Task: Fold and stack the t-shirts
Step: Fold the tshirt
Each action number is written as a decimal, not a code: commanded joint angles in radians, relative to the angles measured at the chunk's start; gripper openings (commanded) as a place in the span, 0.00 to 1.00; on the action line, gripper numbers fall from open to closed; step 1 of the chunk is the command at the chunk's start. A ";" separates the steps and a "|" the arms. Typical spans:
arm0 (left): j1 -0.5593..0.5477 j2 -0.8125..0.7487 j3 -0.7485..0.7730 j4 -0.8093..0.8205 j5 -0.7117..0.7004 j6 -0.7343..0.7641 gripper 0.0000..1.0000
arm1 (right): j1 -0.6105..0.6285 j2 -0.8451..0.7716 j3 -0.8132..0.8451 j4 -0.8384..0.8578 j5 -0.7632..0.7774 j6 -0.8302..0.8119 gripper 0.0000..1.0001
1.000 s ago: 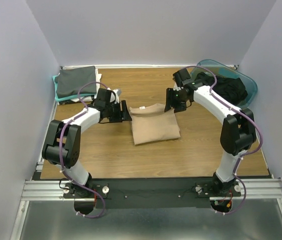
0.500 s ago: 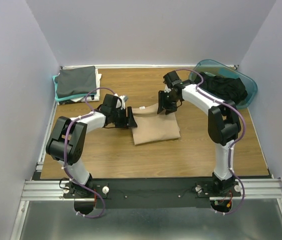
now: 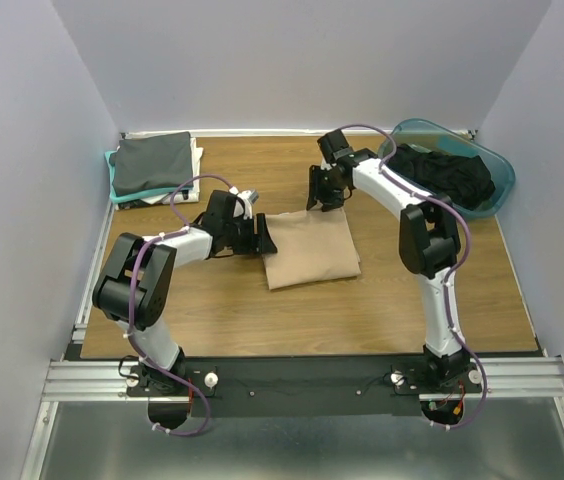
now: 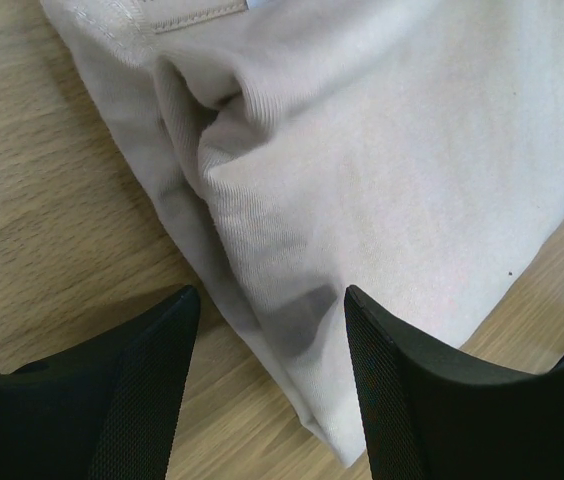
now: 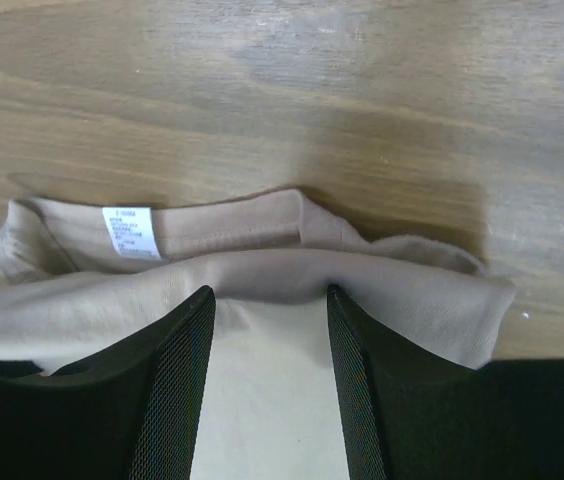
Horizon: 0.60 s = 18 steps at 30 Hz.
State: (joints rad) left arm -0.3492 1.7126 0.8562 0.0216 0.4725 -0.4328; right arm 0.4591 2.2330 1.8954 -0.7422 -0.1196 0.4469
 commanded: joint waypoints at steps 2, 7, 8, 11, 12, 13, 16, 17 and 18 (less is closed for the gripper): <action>-0.008 0.027 -0.065 -0.074 -0.037 0.032 0.69 | 0.004 0.066 0.053 0.001 0.029 0.015 0.56; -0.010 0.025 -0.063 -0.068 -0.034 0.032 0.69 | 0.004 0.039 0.070 0.000 0.028 0.007 0.56; -0.010 0.028 -0.063 -0.069 -0.034 0.032 0.69 | 0.006 0.030 0.074 -0.002 0.029 0.007 0.56; -0.010 0.027 -0.065 -0.068 -0.032 0.031 0.69 | 0.006 -0.021 0.097 -0.003 0.021 0.013 0.56; -0.008 0.024 -0.066 -0.066 -0.031 0.029 0.69 | 0.006 -0.035 0.112 -0.005 0.020 0.015 0.56; -0.010 0.021 -0.071 -0.060 -0.023 0.025 0.69 | 0.006 -0.067 0.117 -0.005 0.017 0.016 0.56; -0.010 0.016 -0.075 -0.045 -0.014 0.019 0.69 | 0.006 -0.117 0.107 -0.006 0.014 0.016 0.57; -0.008 0.018 -0.080 -0.045 -0.017 0.013 0.69 | 0.006 -0.153 0.097 -0.006 0.012 0.015 0.57; -0.008 0.013 -0.082 -0.045 -0.023 0.009 0.69 | 0.006 -0.171 0.085 -0.008 0.005 0.015 0.58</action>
State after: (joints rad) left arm -0.3492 1.7016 0.8272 0.0677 0.4770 -0.4324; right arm 0.4591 2.1895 1.9640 -0.7506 -0.1173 0.4557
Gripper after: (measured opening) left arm 0.687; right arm 0.572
